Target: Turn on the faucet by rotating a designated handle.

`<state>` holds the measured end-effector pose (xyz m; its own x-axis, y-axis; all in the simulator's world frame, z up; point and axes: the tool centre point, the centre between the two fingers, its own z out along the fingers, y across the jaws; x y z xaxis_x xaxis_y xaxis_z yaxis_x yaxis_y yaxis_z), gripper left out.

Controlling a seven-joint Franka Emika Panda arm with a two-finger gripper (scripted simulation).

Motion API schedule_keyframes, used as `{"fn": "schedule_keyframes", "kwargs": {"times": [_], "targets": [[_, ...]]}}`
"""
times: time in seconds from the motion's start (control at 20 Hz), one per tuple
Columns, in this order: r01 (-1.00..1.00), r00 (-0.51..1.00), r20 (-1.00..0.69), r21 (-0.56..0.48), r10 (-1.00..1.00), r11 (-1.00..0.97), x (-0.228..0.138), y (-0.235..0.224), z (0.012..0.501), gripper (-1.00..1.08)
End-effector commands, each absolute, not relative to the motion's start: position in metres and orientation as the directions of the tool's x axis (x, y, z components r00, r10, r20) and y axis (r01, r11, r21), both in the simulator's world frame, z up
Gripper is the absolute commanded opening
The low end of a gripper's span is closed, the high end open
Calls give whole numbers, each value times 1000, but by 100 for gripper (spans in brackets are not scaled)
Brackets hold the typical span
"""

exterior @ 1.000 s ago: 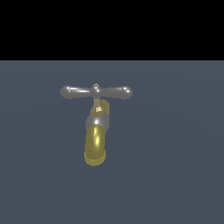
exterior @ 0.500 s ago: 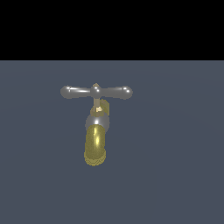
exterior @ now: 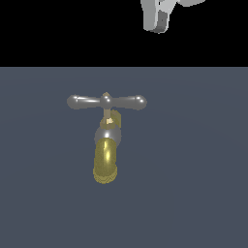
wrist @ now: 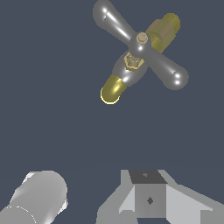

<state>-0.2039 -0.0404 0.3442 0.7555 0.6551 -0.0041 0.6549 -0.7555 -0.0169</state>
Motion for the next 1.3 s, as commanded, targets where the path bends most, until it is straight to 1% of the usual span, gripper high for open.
{"fn": "schedule_keyframes", "kwargs": {"times": [0.0, 0.65, 1.25], "targets": [[704, 710, -4, -15, 704, -710, -198, -43, 332, -100], [897, 442, -3, -7, 897, -442, -162, -51, 269, -100], [983, 186, -3, -1, 983, -186, -131, -47, 219, -100]]}}
